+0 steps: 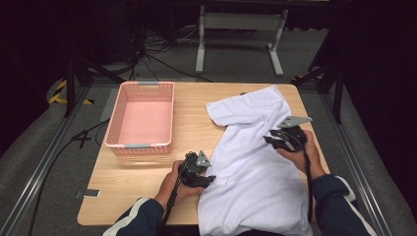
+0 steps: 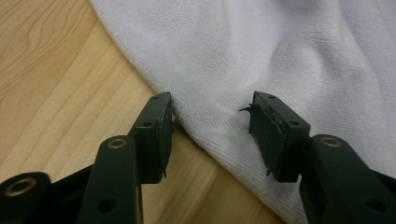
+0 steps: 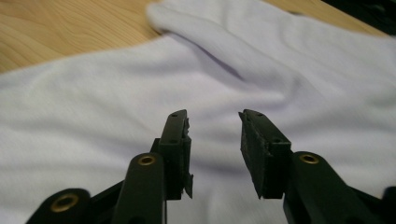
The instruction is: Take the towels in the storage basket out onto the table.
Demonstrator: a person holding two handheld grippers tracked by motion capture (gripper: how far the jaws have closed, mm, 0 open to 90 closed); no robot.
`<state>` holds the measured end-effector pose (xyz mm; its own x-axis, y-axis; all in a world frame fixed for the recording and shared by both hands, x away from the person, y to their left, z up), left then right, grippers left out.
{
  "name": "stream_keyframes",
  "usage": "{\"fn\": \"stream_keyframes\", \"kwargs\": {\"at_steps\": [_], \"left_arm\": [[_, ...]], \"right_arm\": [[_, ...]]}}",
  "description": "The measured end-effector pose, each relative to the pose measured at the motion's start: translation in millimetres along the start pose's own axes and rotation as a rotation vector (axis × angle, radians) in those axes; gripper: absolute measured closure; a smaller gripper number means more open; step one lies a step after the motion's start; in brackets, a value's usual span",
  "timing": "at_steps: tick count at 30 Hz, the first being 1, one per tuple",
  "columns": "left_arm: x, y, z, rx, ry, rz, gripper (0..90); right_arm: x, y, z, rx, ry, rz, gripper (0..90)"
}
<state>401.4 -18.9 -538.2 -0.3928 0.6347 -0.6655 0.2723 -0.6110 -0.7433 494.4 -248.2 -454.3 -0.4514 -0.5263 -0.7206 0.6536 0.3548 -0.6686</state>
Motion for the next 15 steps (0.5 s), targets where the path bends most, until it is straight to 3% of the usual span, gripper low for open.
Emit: {"fn": "stream_keyframes", "kwargs": {"at_steps": [2, 5, 7, 12, 14, 15], "left_arm": [[1.3, -1.1, 2.0, 0.005, 0.007, -0.003, 53.7], [2.5, -2.2, 4.7, 0.012, -0.009, 0.001, 57.7], [3.0, -2.9, 4.5, 0.013, 0.000, -0.004, 59.0], [3.8, -3.5, 5.0, 0.016, 0.008, 0.008, 63.5], [5.6, -5.7, 6.1, 0.027, 0.022, -0.006, 70.2], [5.6, -5.7, 6.1, 0.027, 0.022, -0.006, 75.5]], "right_arm": [[-28.2, 18.8, -19.0, -0.052, -0.072, 0.014, 59.3], [-54.1, 43.4, -40.8, -0.105, -0.113, 0.011, 56.8], [-64.9, 62.6, -52.8, -0.146, -0.105, -0.003, 54.5], [-76.3, 108.1, -69.9, -0.131, -0.150, -0.059, 52.9], [-77.0, 121.5, -73.8, -0.143, -0.156, -0.085, 52.3], [-75.6, 129.6, -72.3, -0.114, -0.192, -0.115, 55.5]]}}
Point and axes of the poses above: each handheld gripper's, and its own axes: y roughly forward along the jaws, x roughly out of its underside, z roughly to its right, the point moved 10 cm from there along y, roughly forward along the jaws, and after that the axes turned 3 degrees about x, right-handed, at the moved point
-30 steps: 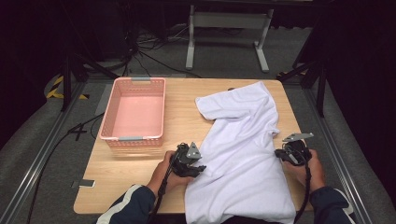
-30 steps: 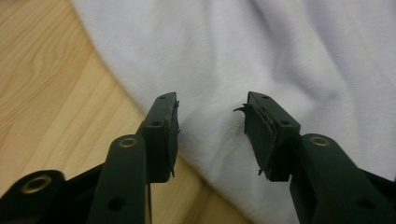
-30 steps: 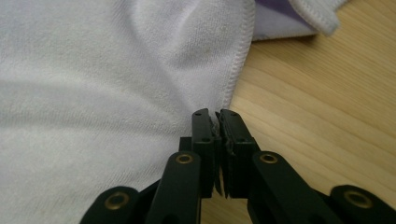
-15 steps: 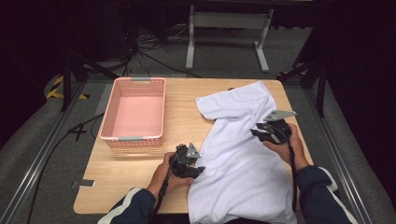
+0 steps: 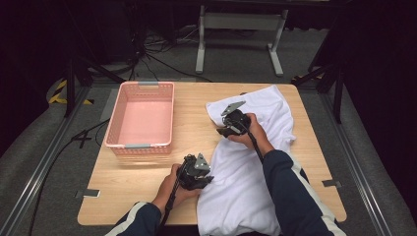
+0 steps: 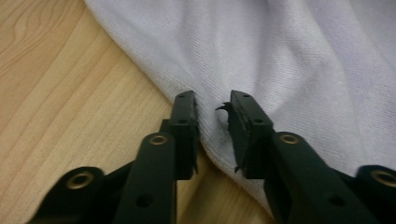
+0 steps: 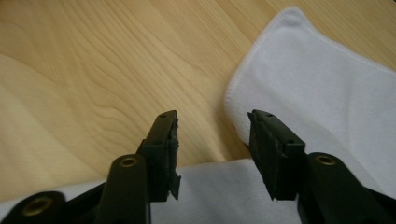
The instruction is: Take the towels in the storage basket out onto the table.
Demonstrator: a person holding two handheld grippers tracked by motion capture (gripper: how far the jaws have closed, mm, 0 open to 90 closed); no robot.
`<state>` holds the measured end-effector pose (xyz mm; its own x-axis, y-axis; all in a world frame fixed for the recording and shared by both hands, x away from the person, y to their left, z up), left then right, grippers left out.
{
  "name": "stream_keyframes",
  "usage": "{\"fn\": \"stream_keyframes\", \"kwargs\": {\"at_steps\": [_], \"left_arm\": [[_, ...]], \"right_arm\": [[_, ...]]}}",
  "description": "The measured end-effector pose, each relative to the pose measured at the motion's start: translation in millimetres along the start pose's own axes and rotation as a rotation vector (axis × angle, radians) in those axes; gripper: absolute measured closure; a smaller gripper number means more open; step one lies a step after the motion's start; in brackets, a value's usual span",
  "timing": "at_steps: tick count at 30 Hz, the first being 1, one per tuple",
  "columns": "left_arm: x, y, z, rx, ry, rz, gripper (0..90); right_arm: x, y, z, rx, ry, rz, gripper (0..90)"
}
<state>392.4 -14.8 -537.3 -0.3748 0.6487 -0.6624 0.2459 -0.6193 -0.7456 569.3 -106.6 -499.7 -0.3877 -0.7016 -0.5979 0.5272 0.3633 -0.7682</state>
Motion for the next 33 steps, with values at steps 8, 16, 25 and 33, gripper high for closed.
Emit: {"fn": "stream_keyframes", "kwargs": {"at_steps": [8, 16, 25, 33], "left_arm": [[5.0, -4.5, 6.8, 0.000, 0.060, -0.025, 85.0], [3.2, -13.0, 15.2, 0.015, 0.101, -0.018, 84.9], [12.0, -10.8, 24.2, 0.046, 0.106, -0.055, 84.9], [15.4, -12.1, 25.0, 0.053, 0.107, -0.045, 84.8]], "right_arm": [[7.7, 12.8, 18.9, 0.112, -0.025, -0.083, 89.3], [-3.7, 0.2, 26.3, 0.078, 0.004, -0.019, 75.1], [-5.5, 18.7, 2.3, -0.048, 0.023, -0.025, 49.9], [0.4, 30.5, 18.7, 0.078, 0.019, -0.068, 77.2]]}}
Point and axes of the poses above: each handheld gripper's, and its own axes: y roughly forward along the jaws, x roughly out of its underside, z roughly to its right, the point moved 10 cm from there along y, roughly forward along the jaws, and after that the axes turned 3 degrees about x, right-handed, at the moved point
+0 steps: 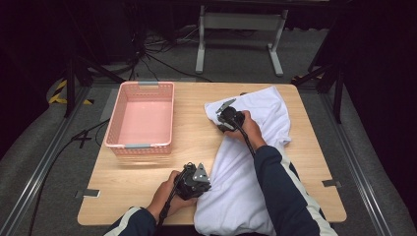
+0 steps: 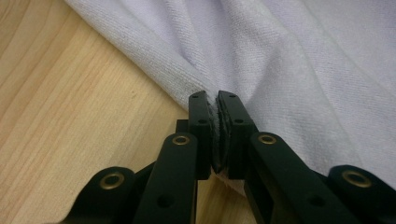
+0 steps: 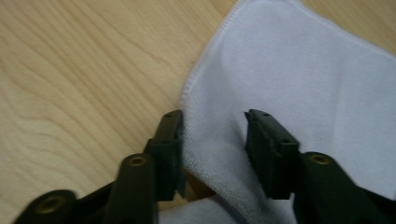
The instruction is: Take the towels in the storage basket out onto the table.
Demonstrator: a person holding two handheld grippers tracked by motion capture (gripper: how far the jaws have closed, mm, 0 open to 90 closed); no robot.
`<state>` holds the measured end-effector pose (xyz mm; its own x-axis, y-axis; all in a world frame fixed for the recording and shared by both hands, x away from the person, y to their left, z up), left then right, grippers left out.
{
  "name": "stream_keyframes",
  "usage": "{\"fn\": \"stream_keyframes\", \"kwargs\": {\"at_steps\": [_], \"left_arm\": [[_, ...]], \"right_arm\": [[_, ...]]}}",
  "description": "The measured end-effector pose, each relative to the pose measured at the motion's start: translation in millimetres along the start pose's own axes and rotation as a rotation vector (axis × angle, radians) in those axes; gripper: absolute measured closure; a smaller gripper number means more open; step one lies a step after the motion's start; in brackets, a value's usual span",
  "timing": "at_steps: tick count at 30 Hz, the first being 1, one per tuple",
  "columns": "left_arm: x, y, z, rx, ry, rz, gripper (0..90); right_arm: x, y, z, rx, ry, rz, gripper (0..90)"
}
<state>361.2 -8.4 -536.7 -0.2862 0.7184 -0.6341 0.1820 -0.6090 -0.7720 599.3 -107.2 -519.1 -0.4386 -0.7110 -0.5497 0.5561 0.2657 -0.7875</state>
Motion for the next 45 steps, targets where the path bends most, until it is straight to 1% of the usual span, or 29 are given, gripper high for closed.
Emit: {"fn": "stream_keyframes", "kwargs": {"at_steps": [1, 3, 5, 6, 8, 9, 10, 11, 12, 13, 14, 15, 16, 17, 19, 21, 24, 25, 26, 28, 32, 33, 34, 36, 39, 40, 41, 42, 45], "left_arm": [[0.4, -0.2, 0.3, -0.004, 0.003, 0.000, 84.8], [0.5, -0.2, 1.8, -0.008, 0.004, -0.003, 84.8], [0.6, -0.4, 3.9, -0.011, 0.017, -0.013, 84.5], [0.6, -0.4, 3.9, -0.011, 0.017, -0.013, 84.4], [-0.2, 0.0, 5.3, -0.020, 0.027, -0.018, 83.8], [-1.8, 1.0, 7.3, -0.035, 0.038, -0.024, 83.3], [-1.8, 1.0, 7.3, -0.035, 0.038, -0.024, 82.7], [-3.9, 1.7, 7.8, -0.042, 0.063, -0.026, 81.6], [-5.4, 2.1, 8.6, -0.059, 0.073, -0.028, 81.1], [-7.1, 2.7, 10.3, -0.064, 0.089, -0.035, 81.1], [-9.9, 4.4, 12.1, -0.069, 0.105, -0.027, 81.2], [-11.9, 6.0, 16.3, -0.057, 0.114, -0.029, 82.0], [-12.9, 6.9, 18.8, -0.054, 0.139, -0.044, 83.0], [-14.1, 7.9, 19.5, -0.068, 0.151, -0.043, 83.7], [-16.1, 9.4, 23.8, -0.061, 0.183, -0.062, 84.0], [-19.2, 13.1, 28.0, -0.083, 0.218, -0.070, 83.9], [-22.2, 16.7, 32.7, -0.072, 0.235, -0.074, 81.3], [-22.6, 16.7, 33.6, -0.055, 0.228, -0.075, 79.2], [-23.9, 16.7, 33.4, -0.035, 0.228, -0.065, 77.5], [-26.6, 15.6, 32.8, -0.010, 0.203, -0.034, 70.1], [-38.2, 6.3, 17.3, -0.024, 0.107, 0.041, 54.0], [-42.9, 3.3, 10.1, -0.042, 0.076, 0.066, 51.6], [-47.1, 1.6, 5.2, -0.043, 0.049, 0.091, 48.4], [-55.5, -0.2, -4.0, -0.039, 0.011, 0.134, 47.7], [-69.3, 4.8, -20.2, -0.051, -0.027, 0.154, 50.1], [-73.4, 8.3, -25.0, -0.056, -0.033, 0.152, 50.2], [-77.8, 12.9, -28.2, -0.044, -0.042, 0.153, 51.0], [-83.8, 18.7, -32.0, -0.034, -0.068, 0.161, 52.0], [-93.9, 31.9, -43.3, -0.058, -0.071, 0.148, 55.2]], "right_arm": [[0.0, 0.0, 0.0, 0.000, 0.000, 0.000, 77.2], [-2.9, -1.2, 2.3, 0.031, -0.010, 0.009, 86.1], [-11.0, -8.3, 3.2, 0.041, -0.012, 0.043, 86.7], [-15.6, -14.0, 6.7, 0.053, -0.001, 0.069, 86.8], [-24.7, -29.6, 15.8, 0.053, 0.049, 0.131, 86.8], [-27.3, -37.9, 23.4, 0.072, 0.066, 0.155, 86.8], [-27.3, -37.9, 23.4, 0.072, 0.066, 0.155, 86.8], [-26.2, -52.3, 37.7, 0.091, 0.092, 0.176, 86.8], [-23.4, -59.1, 45.6, 0.106, 0.104, 0.185, 86.8], [-23.4, -59.1, 45.6, 0.106, 0.104, 0.185, 86.8], [-18.6, -65.5, 54.6, 0.125, 0.131, 0.190, 86.7], [-12.2, -69.9, 62.5, 0.126, 0.157, 0.189, 86.7], [-2.2, -73.9, 70.4, 0.126, 0.192, 0.177, 86.5], [6.2, -76.3, 77.0, 0.139, 0.212, 0.171, 86.4], [22.2, -78.0, 85.2, 0.140, 0.255, 0.147, 86.3], [43.3, -75.8, 92.1, 0.149, 0.276, 0.098, 85.9], [66.7, -69.2, 95.1, 0.156, 0.288, 0.033, 84.7], [75.3, -66.9, 96.2, 0.163, 0.296, 0.008, 83.2], [80.3, -65.4, 95.8, 0.158, 0.302, -0.002, 81.6], [87.1, -65.4, 95.3, 0.158, 0.305, -0.006, 79.2], [93.7, -71.7, 93.9, 0.150, 0.321, 0.017, 65.1], [93.9, -74.7, 93.8, 0.147, 0.328, 0.034, 59.8], [93.4, -80.0, 91.9, 0.130, 0.333, 0.065, 58.2], [94.1, -89.2, 87.8, 0.109, 0.332, 0.097, 57.1], [99.1, -107.6, 79.2, 0.074, 0.301, 0.154, 58.8], [104.8, -114.4, 76.2, 0.064, 0.286, 0.162, 59.6], [111.0, -119.1, 74.0, 0.060, 0.264, 0.160, 60.6], [117.1, -123.8, 72.0, 0.057, 0.254, 0.161, 61.9], [136.9, -134.9, 67.8, 0.044, 0.252, 0.162, 65.0]]}}
Point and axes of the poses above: each handheld gripper's, and its own axes: y roughly forward along the jaws, x roughly out of its underside, z roughly to its right, the point moved 10 cm from there along y, roughly forward along the jaws, and after that the axes turned 3 degrees about x, right-handed, at the moved point
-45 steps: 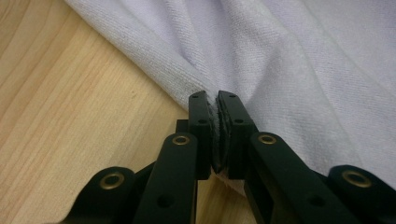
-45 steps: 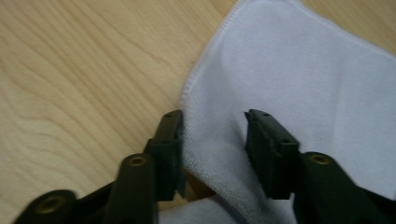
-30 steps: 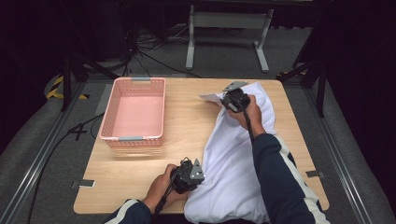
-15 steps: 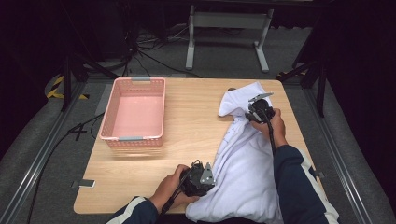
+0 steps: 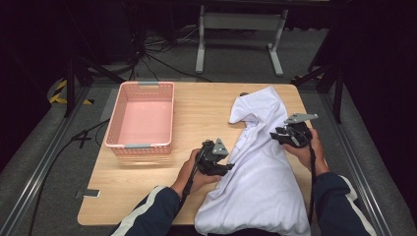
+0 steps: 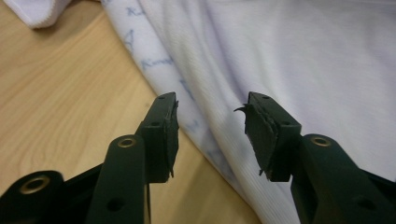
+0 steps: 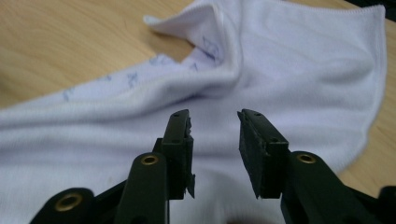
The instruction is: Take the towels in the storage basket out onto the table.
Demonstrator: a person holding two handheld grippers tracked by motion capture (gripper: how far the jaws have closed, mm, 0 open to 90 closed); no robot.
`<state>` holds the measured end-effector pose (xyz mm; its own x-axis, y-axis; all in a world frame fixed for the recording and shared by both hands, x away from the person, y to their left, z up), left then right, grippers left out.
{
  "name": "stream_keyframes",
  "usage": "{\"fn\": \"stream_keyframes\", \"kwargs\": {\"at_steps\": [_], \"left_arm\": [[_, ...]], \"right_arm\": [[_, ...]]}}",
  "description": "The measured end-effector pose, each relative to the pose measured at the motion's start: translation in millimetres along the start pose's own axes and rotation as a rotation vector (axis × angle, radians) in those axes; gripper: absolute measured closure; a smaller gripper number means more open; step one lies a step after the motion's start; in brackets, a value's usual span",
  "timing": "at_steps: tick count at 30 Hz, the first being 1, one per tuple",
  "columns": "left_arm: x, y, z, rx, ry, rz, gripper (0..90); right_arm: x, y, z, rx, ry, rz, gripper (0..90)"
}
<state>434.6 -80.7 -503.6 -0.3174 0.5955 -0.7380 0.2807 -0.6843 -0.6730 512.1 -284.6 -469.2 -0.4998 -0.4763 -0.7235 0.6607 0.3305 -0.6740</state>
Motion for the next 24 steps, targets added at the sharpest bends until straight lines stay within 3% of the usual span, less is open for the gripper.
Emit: {"fn": "stream_keyframes", "kwargs": {"at_steps": [3, 5, 6, 8, 10, 13, 15, 19, 24], "left_arm": [[-7.1, 13.8, -9.5, -0.009, -0.022, -0.013, 57.9], [-9.8, 21.0, -12.5, 0.017, -0.043, -0.016, 59.1], [-9.8, 24.5, -14.4, 0.009, -0.036, -0.032, 59.7], [-11.2, 31.2, -15.3, 0.028, -0.034, -0.040, 65.2], [-7.5, 35.7, -16.1, 0.020, -0.002, -0.084, 73.7], [-2.9, 37.8, -18.6, 0.022, -0.013, -0.107, 84.9], [-1.1, 33.8, -24.4, -0.005, -0.023, -0.104, 86.5], [11.0, 13.3, -39.3, -0.089, -0.087, -0.085, 86.8], [28.7, -4.7, -48.3, -0.144, -0.135, -0.098, 86.8]], "right_arm": [[21.6, -9.4, -4.3, -0.031, -0.009, -0.019, 66.4], [34.6, -9.5, -7.8, -0.042, 0.006, -0.034, 64.0], [41.0, -8.0, -10.6, -0.059, 0.009, -0.045, 62.9], [52.9, -3.5, -12.8, -0.038, -0.005, -0.083, 61.5], [60.2, -0.3, -13.1, -0.023, -0.005, -0.107, 61.3], [66.7, 1.6, -12.4, -0.005, -0.005, -0.130, 63.4], [72.0, 1.0, -10.2, 0.002, 0.015, -0.137, 64.2], [80.6, -7.5, -4.8, 0.041, 0.052, -0.160, 64.8], [92.9, -20.2, 6.0, 0.100, 0.067, -0.196, 63.4]]}}
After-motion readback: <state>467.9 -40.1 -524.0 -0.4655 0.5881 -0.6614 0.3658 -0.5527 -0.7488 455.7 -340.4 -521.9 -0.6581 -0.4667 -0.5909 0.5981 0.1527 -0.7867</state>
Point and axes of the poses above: each handheld gripper's, and its own axes: y roughly forward along the jaws, x roughly out of its underside, z roughly to its right, the point moved 10 cm from there along y, roughly forward along the jaws, and after that the axes turned 3 degrees about x, right-handed, at the moved point
